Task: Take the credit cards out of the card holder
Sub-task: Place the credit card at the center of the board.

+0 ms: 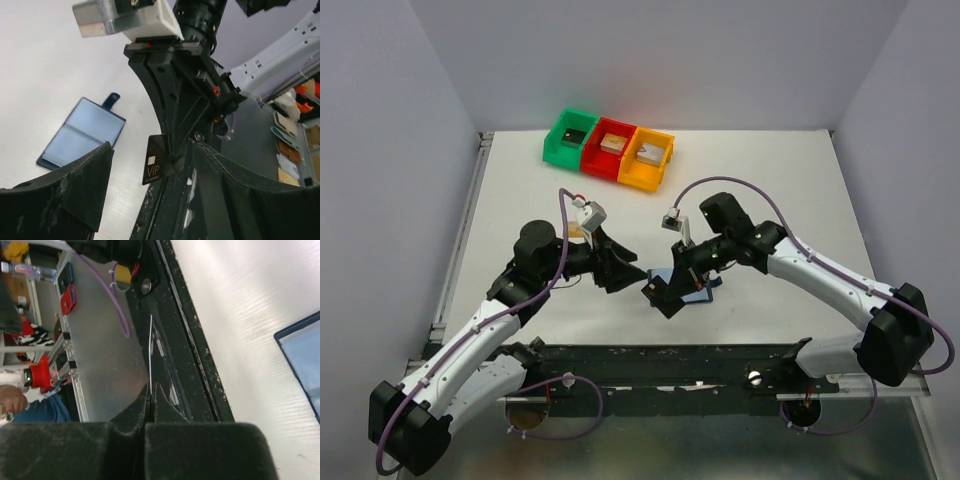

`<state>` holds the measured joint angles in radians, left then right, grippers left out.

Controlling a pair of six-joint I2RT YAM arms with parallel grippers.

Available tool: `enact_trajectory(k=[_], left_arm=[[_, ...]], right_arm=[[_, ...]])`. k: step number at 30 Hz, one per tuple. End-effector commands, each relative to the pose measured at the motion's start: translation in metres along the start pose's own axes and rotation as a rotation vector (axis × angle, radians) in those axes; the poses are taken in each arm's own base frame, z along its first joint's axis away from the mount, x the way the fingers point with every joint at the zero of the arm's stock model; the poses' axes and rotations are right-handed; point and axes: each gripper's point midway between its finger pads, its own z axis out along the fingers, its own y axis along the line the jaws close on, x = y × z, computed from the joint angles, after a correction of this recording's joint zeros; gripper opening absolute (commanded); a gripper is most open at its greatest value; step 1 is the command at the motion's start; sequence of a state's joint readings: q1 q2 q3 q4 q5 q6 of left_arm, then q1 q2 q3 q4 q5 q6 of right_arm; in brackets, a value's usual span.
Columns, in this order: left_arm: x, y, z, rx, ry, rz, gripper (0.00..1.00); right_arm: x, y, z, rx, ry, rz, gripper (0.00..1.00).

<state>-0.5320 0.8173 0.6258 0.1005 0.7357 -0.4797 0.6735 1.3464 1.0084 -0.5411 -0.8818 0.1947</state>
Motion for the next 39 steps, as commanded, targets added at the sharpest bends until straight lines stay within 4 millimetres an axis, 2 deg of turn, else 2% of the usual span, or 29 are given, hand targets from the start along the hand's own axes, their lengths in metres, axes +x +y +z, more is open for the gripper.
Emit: enact_trajectory(k=[1,14,17,21,32,39], left_arm=[[0.017,-0.017,-0.001,0.127,0.113,-0.013,0.78],[0.029,-0.025,0.000,0.220,0.168,-0.033,0.73],[0.031,-0.024,0.003,0.222,0.180,-0.038,0.66],[0.034,-0.024,0.007,0.220,0.194,-0.049,0.64],[0.040,-0.027,0.011,0.244,0.218,-0.059,0.47],[0.041,-0.032,0.009,0.282,0.215,-0.055,0.41]], right_arm=[[0.006,0.023,-0.003,-0.042,0.065,-0.062,0.00],[0.002,0.037,-0.004,-0.042,0.093,-0.115,0.00],[0.002,0.038,-0.004,-0.042,0.095,-0.116,0.00],[0.002,0.040,-0.004,-0.042,0.097,-0.126,0.00],[0.000,0.042,-0.005,-0.038,0.089,-0.143,0.00],[0.001,0.046,-0.007,-0.047,0.078,-0.158,0.00]])
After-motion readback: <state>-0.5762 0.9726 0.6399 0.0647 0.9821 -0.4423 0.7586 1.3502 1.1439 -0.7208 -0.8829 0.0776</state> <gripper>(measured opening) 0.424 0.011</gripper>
